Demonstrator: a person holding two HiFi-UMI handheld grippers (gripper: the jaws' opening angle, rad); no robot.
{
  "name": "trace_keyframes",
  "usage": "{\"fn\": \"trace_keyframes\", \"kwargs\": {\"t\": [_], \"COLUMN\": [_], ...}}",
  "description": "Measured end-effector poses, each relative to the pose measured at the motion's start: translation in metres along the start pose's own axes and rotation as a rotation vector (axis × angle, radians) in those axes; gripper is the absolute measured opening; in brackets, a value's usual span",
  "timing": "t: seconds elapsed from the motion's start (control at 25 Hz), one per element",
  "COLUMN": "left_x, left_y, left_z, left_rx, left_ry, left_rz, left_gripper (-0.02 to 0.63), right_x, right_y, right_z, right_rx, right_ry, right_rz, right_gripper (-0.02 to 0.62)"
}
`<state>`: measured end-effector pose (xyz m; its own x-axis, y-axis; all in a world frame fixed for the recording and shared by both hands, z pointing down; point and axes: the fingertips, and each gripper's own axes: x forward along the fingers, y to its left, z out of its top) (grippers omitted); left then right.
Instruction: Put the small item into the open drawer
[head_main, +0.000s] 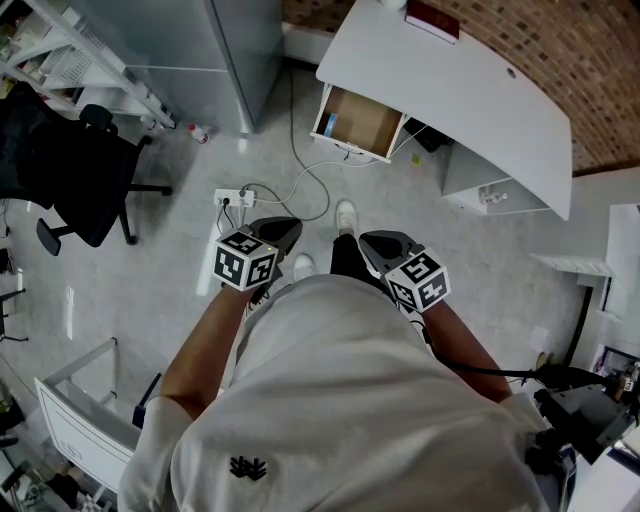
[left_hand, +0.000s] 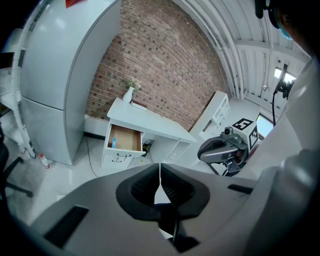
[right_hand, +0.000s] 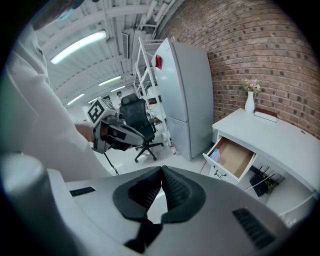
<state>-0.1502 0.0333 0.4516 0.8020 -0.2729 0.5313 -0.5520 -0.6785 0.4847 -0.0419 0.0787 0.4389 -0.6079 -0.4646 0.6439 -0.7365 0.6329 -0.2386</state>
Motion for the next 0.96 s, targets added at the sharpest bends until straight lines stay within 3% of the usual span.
{"fn": "trace_keyframes", "kwargs": {"t": [0.96], "left_x": [0.027], "left_y": [0.014], "left_z": [0.013], "left_rx": [-0.004], "left_ry": [0.031], "left_rz": [-0.008], "left_gripper": [0.028], "right_x": [0.011], "right_y": [-0.028], "right_z": [0.003], "right_rx": [0.018], "right_ry": [0.016], "right_rz": [0.005], "right_gripper": [0.029]}}
